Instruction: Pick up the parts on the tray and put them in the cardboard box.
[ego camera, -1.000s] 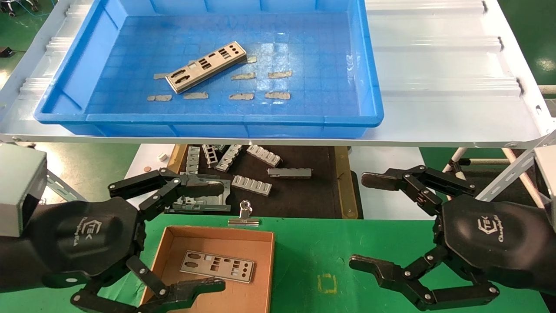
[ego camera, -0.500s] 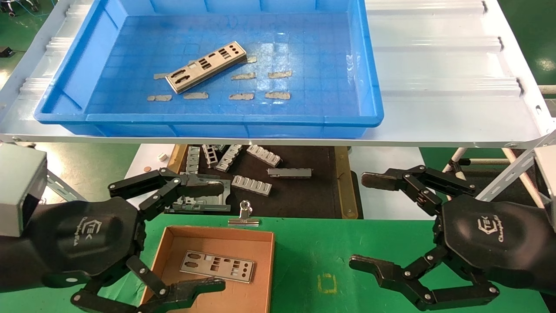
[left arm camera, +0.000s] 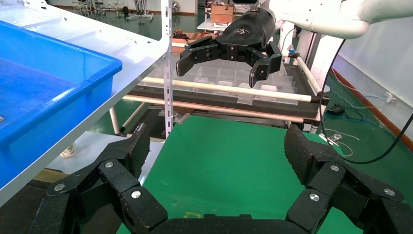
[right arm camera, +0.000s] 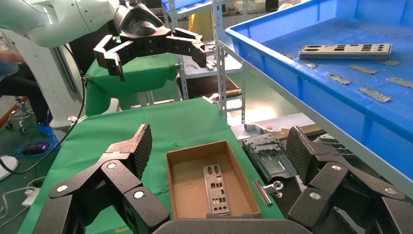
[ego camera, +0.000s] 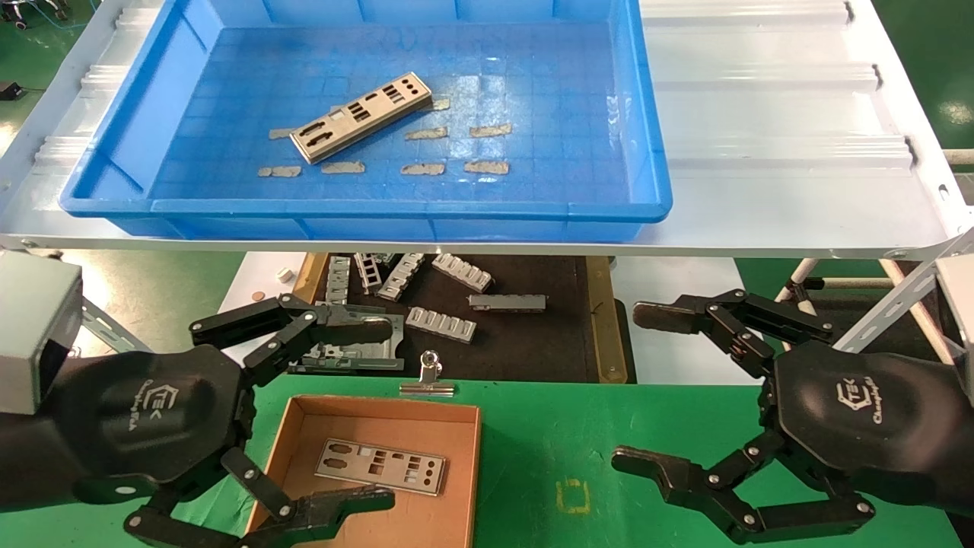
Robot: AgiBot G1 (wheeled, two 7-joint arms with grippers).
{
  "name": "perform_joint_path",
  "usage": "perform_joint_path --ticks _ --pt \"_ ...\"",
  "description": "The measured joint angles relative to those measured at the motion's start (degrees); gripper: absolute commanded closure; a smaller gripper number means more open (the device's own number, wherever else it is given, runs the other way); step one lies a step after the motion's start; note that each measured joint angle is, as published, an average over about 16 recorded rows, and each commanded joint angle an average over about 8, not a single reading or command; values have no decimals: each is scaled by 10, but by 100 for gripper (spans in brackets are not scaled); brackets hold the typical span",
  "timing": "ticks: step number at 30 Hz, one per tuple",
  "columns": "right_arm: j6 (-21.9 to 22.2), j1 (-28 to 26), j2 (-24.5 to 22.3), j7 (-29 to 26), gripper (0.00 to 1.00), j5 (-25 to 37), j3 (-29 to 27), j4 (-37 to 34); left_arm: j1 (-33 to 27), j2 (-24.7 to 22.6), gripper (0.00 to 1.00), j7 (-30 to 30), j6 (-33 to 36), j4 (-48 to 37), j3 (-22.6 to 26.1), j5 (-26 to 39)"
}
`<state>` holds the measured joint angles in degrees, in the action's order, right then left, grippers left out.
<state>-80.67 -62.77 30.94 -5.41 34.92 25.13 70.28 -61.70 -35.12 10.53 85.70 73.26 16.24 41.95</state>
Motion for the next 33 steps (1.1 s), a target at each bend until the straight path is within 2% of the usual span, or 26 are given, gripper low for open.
perform_joint_path --ticks 33 --pt "0 0 0 0 0 0 0 0 0 0 0 0 0 0 0 0"
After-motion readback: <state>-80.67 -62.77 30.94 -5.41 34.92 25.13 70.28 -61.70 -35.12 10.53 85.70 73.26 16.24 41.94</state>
